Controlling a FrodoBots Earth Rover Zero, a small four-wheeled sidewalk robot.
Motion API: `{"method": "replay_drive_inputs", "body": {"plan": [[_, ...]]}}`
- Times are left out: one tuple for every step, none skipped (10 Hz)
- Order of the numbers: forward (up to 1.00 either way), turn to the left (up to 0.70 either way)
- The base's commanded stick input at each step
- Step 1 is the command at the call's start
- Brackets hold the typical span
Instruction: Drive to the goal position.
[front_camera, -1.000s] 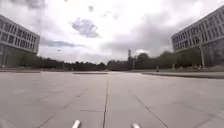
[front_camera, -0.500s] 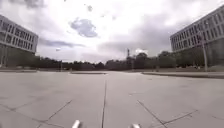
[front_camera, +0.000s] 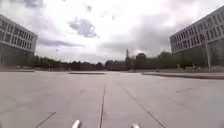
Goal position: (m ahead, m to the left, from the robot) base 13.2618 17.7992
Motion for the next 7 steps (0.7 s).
{"method": "replay_drive_inputs", "body": {"plan": [[1.00,0.00],[1.00,0.00],[1.00,0.00],[1.00,0.00],[1.00,0.00],[1.00,0.00],[1.00,0.00]]}}
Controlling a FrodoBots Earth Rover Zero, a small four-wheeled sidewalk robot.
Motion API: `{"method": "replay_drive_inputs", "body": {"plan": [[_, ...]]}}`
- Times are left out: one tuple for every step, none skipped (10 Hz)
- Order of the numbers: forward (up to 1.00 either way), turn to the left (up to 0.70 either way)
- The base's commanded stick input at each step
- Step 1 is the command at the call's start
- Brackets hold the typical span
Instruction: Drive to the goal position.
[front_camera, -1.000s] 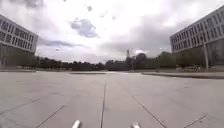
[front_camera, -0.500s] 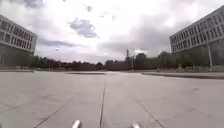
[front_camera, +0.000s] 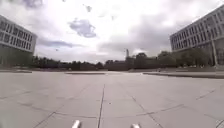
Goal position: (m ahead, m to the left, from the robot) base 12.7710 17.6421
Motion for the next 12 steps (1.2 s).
{"method": "replay_drive_inputs", "body": {"plan": [[1.00,0.00],[1.00,0.00],[1.00,0.00],[1.00,0.00],[1.00,0.00],[1.00,0.00],[1.00,0.00],[1.00,0.00],[1.00,0.00],[1.00,0.00],[1.00,0.00],[1.00,0.00]]}}
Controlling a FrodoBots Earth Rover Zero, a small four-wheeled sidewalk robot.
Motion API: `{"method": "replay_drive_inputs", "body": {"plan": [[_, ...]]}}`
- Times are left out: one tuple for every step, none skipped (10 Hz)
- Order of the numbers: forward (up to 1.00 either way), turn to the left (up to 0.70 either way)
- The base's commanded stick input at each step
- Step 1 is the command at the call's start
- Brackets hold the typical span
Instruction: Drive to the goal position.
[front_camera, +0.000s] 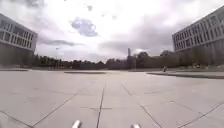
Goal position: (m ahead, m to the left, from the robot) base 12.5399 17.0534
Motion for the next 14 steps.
{"method": "replay_drive_inputs", "body": {"plan": [[1.00,0.00],[1.00,0.00],[1.00,0.00],[1.00,0.00],[1.00,0.00],[1.00,0.00],[1.00,0.00],[1.00,0.00],[1.00,0.00],[1.00,0.00],[1.00,0.00],[1.00,0.00],[1.00,0.00],[1.00,0.00]]}}
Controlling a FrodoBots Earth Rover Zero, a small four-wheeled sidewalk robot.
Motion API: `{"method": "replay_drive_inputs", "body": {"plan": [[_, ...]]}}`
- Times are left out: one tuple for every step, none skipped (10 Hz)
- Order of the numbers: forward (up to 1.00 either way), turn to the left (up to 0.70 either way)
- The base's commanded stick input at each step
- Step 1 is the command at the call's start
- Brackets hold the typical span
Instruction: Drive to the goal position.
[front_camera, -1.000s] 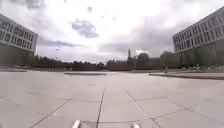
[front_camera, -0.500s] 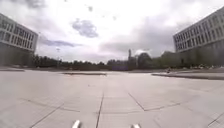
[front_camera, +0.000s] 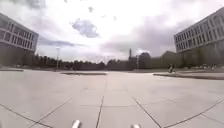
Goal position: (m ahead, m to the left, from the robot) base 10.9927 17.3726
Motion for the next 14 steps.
{"method": "replay_drive_inputs", "body": {"plan": [[1.00,-0.35],[1.00,-0.10],[1.00,0.00],[1.00,0.00],[1.00,0.00],[1.00,0.29],[1.00,0.40],[1.00,0.40],[1.00,0.40],[1.00,0.40],[1.00,0.40],[1.00,0.40],[1.00,0.40],[1.00,0.17]]}}
